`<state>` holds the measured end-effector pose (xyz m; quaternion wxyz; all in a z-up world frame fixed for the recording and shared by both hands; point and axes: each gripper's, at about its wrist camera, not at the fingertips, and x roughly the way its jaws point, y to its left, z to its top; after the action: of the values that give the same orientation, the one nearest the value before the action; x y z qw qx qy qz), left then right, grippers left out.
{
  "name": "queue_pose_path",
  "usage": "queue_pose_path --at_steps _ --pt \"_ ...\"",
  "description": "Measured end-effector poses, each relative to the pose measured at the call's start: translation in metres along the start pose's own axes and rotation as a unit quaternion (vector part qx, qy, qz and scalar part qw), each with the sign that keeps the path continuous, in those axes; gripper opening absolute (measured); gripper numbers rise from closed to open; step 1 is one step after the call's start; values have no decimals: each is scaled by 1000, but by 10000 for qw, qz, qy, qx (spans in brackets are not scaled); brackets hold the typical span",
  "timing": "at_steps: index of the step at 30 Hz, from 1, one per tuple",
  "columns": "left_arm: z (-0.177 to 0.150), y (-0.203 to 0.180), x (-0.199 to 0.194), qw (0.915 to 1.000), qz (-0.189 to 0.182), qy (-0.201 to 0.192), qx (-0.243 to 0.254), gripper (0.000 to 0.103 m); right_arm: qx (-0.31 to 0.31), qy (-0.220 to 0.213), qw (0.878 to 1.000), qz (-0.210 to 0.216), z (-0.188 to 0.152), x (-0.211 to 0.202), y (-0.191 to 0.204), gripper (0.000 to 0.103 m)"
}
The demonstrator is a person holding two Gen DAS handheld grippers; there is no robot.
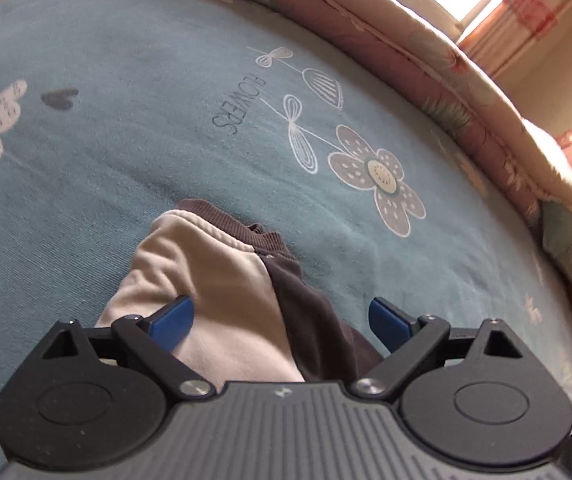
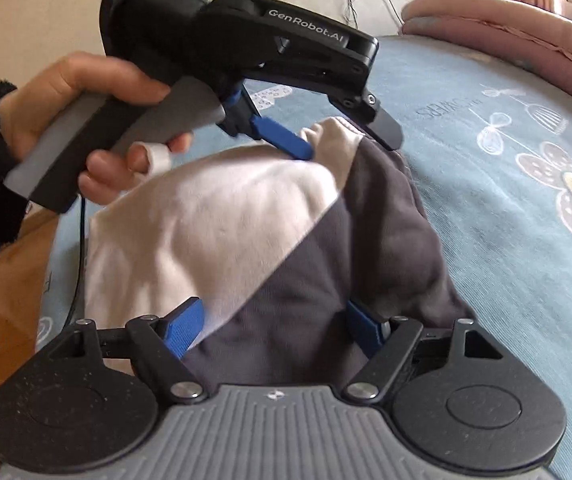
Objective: Fold clothes
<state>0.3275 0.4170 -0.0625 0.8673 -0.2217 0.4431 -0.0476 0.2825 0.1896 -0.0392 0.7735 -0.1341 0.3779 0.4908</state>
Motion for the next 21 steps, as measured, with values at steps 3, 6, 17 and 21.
queue_pose_path --at_steps 3,6,17,21 --pt "-13 -12 -28 9996 63 -47 287 95 -175 -368 9990 165 3 -15 12 83" --pt "-28 -15 -47 9988 209 58 432 95 -672 -420 9965 260 1 -13 37 86" --pt "-46 0 -77 9983 352 -27 467 95 222 -196 9984 473 -17 -32 15 86" --pt "-60 -6 -83 9981 10 14 611 95 1401 -286 9845 1017 -29 -47 -5 87"
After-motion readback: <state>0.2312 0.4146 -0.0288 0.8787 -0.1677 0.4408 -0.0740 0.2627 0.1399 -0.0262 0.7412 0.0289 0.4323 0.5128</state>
